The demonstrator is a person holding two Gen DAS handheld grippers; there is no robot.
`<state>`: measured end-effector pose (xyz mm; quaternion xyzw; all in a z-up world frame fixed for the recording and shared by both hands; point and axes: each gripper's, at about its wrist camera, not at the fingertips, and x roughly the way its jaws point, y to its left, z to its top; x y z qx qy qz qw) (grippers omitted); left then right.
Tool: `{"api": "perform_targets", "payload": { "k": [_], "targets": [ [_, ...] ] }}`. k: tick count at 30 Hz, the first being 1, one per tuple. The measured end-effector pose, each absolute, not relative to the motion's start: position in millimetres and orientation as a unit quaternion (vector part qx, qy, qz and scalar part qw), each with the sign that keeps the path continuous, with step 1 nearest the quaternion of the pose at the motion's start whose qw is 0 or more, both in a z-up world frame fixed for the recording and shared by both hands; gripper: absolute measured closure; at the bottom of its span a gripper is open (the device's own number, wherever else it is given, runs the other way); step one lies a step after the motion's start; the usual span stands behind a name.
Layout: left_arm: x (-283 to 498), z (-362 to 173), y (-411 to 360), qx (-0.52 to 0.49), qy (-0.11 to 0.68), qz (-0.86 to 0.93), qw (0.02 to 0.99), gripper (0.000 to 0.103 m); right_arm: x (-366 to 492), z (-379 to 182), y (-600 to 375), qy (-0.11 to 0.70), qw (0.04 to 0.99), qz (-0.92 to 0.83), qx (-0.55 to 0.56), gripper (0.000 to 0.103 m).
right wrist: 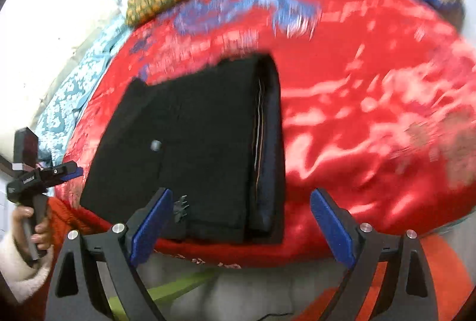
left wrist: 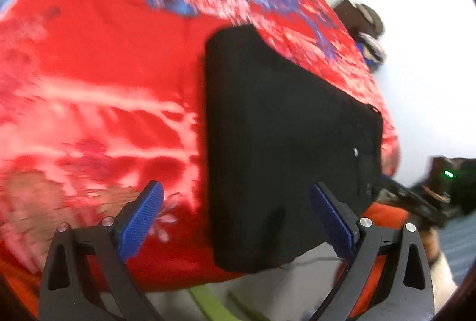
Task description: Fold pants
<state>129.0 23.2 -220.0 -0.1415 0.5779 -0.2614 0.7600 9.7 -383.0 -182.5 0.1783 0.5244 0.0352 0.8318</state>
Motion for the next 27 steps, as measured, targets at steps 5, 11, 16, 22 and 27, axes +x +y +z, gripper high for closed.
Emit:
{"api": "perform_targets", "payload": {
  "k": [5,11,16,22,27],
  "targets": [
    [136,-249,10,-0.133,0.601,-0.275,0.739,0.004,36,-231,-403,0.564,0.780,0.074,0.263,0.005],
    [133,-249,-6,-0.122,0.603,-0.302,0.729,0.040,34,-241,-404,0.567,0.752,0.131,0.310,0.043],
    [130,-224,-15,-0.115,0.585,-0.306,0.742,0.081,30,-229,-403,0.538,0.756,0.164,0.334,0.065],
    [147,-180,5,-0.149,0.545,-0.310,0.765,0.083,39,-193,-386,0.488,0.771,0.213,0.350,0.069],
    [179,-140,30,-0.152,0.502,-0.294,0.799,0.083,80,-156,-360,0.450,0.786,0.251,0.341,0.069]
  ]
}}
